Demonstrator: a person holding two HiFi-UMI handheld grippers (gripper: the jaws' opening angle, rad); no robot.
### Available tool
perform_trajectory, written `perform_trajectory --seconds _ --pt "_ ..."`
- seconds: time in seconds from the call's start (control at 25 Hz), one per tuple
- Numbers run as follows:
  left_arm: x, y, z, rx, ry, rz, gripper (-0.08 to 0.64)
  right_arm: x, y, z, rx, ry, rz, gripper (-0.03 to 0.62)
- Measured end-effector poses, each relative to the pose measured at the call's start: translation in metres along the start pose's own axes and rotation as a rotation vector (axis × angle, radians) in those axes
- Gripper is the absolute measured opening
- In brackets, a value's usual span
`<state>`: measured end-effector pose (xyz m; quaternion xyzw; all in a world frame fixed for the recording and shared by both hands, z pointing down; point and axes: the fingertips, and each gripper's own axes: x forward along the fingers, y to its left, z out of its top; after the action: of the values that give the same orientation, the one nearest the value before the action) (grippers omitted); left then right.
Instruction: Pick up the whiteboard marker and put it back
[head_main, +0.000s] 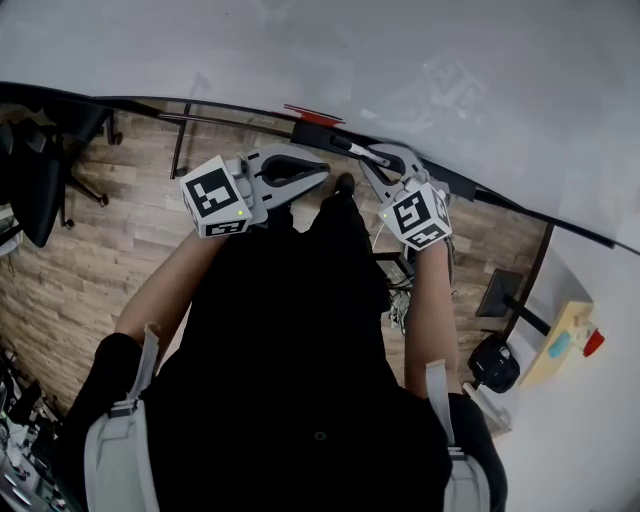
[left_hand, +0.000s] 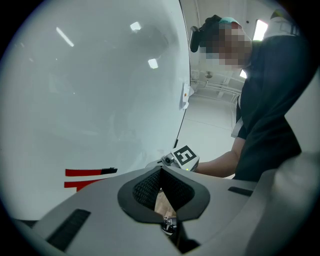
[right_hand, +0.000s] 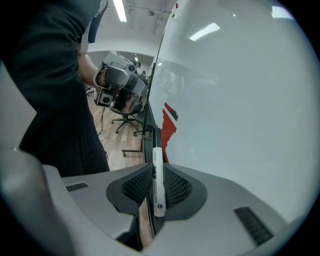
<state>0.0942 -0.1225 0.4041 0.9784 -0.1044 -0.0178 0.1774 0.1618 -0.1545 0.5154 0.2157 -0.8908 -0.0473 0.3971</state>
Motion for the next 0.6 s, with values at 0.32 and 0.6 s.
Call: perform_trajectory --seconds 0.32,0.6 --pt "-0.003 -0.001 -0.001 -0.003 -0.002 0.007 0.012 0.012 0.004 -0.009 -0.004 0.041 0.024 0.074" --pt "-0.009 0.006 -0.003 -0.006 -0.014 0.007 0.012 0.027 0.006 -0.011 -0.012 0.068 0.032 0.074"
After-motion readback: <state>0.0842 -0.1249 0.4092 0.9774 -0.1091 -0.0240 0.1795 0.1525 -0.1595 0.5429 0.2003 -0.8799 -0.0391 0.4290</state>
